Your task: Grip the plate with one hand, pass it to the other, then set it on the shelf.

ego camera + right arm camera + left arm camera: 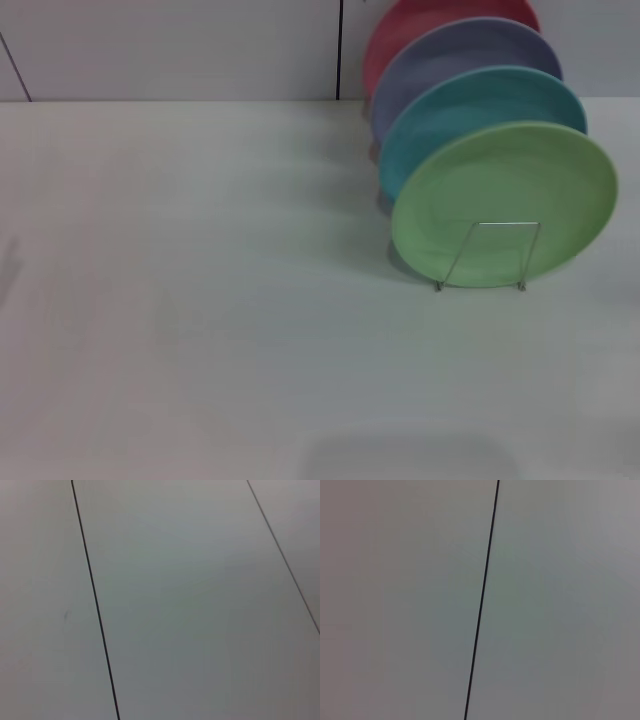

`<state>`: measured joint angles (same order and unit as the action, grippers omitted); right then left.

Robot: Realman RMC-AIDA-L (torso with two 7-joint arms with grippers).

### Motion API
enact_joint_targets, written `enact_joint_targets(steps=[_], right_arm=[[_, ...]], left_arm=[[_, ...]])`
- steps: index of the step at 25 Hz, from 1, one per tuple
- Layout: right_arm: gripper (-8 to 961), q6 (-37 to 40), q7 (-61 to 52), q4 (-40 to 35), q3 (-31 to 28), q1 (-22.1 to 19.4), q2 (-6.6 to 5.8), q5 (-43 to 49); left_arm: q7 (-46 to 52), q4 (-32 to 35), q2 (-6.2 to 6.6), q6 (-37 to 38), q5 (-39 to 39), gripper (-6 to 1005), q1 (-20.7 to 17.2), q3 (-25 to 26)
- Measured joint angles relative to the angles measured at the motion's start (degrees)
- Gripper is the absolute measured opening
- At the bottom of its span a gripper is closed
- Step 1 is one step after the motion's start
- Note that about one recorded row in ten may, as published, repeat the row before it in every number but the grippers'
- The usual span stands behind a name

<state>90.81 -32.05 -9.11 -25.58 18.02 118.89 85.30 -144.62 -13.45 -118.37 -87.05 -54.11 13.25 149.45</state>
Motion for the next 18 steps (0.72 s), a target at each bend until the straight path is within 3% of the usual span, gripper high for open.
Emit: enact_joint_targets(steps=[18], right_arm=[[704, -2.42, 0.48, 0.32, -0.17, 1.42, -0.1, -0.85]], left_arm=[[0.08, 1.5, -0.02, 0.07, -0.01, 798, 1.55, 0.23]])
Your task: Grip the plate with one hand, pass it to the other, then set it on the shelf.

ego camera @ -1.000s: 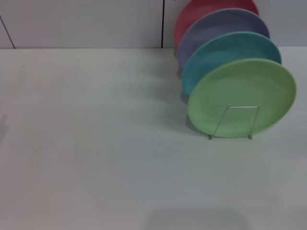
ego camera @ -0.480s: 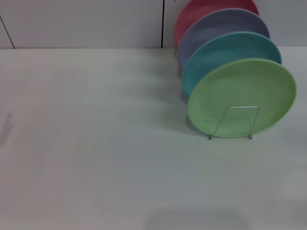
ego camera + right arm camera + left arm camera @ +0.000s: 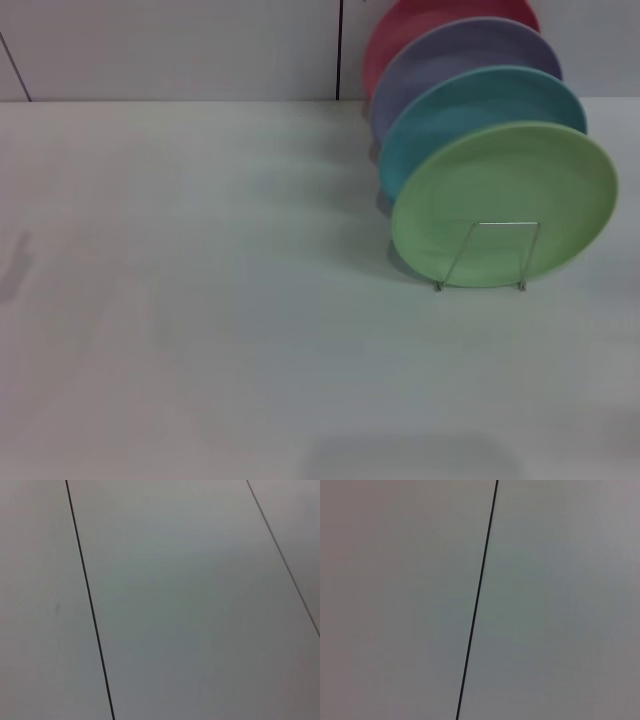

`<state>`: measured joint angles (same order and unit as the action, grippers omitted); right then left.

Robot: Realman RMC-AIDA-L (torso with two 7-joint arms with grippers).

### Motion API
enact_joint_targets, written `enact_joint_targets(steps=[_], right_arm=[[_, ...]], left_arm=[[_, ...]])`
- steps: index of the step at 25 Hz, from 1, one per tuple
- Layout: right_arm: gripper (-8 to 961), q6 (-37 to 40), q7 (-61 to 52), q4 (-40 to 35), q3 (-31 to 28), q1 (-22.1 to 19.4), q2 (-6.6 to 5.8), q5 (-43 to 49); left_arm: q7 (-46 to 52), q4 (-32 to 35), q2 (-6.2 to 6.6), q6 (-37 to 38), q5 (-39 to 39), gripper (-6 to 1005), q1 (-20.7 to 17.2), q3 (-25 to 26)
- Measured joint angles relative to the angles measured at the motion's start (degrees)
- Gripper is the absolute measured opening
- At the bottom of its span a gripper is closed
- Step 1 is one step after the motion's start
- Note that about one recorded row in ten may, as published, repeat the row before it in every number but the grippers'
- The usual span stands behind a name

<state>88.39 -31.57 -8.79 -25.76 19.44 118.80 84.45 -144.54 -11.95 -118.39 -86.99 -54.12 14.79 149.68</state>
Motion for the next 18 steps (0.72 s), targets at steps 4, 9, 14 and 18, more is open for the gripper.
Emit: enact_joint_targets(steps=[4, 9, 14, 18], right_arm=[[704, -0.81, 0.02, 0.0, 0.0, 0.62, -0.02, -0.07], [704, -1.4, 0.09, -0.02, 0.01, 1.35, -0.05, -0.84], [704, -2.02, 0.52, -0.01, 0.01, 1.83, -0.06, -1.4], [705, -2.04, 0.62, 0.0, 0.01, 2.03, -0.06, -1.4]], left_arm=[[-0.06, 0.0, 0.0, 0.0, 0.01, 798, 0.04, 0.0], [-0.22, 0.01, 0.01, -0.02, 0.04, 798, 0.22, 0.0], [-0.25, 0.0, 0.01, -0.02, 0.07, 798, 0.41, 0.09], [-0.26, 0.0, 0.01, -0.03, 0.07, 798, 0.42, 0.55]])
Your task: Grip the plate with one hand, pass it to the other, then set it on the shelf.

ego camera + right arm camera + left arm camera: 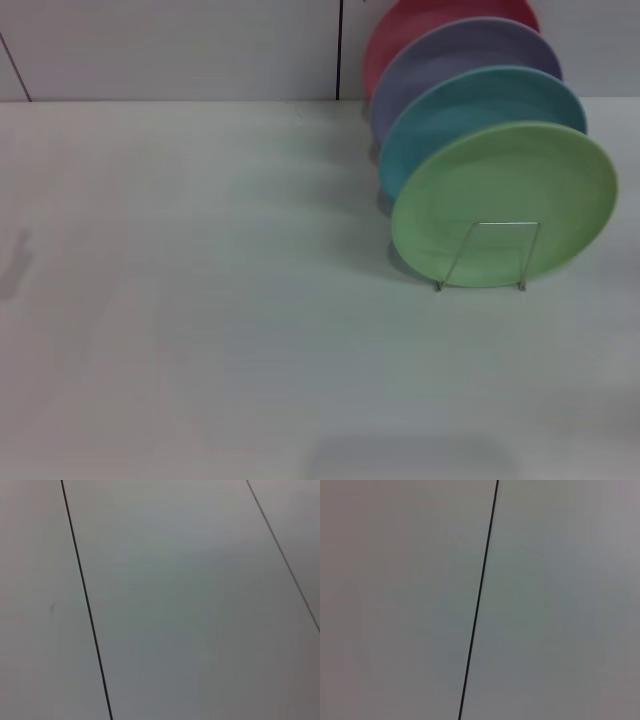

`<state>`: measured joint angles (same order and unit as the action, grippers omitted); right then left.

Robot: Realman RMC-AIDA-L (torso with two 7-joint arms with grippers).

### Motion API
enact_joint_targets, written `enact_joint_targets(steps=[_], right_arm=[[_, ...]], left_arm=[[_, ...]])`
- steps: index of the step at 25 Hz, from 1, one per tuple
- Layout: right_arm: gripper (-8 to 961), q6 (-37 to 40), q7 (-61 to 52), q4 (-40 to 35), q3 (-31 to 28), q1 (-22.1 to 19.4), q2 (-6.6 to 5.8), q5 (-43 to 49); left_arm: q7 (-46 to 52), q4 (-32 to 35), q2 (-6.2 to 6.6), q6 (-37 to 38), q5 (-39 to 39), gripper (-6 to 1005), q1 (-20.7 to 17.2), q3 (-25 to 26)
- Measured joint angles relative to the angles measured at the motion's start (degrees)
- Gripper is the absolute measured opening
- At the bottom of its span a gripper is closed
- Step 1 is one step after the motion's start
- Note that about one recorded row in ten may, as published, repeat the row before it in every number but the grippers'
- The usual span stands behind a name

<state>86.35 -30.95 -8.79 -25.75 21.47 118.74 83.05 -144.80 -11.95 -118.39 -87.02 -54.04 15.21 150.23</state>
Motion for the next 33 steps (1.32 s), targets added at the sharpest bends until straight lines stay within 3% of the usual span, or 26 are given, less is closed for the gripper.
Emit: enact_joint_targets(steps=[33], right_arm=[[705, 2.5, -0.01, 0.0, 0.08, -0.11, 0.15, 0.01]], left_arm=[[0.49, 0.79, -0.11, -0.44, -0.01, 798, -0.29, 0.09]])
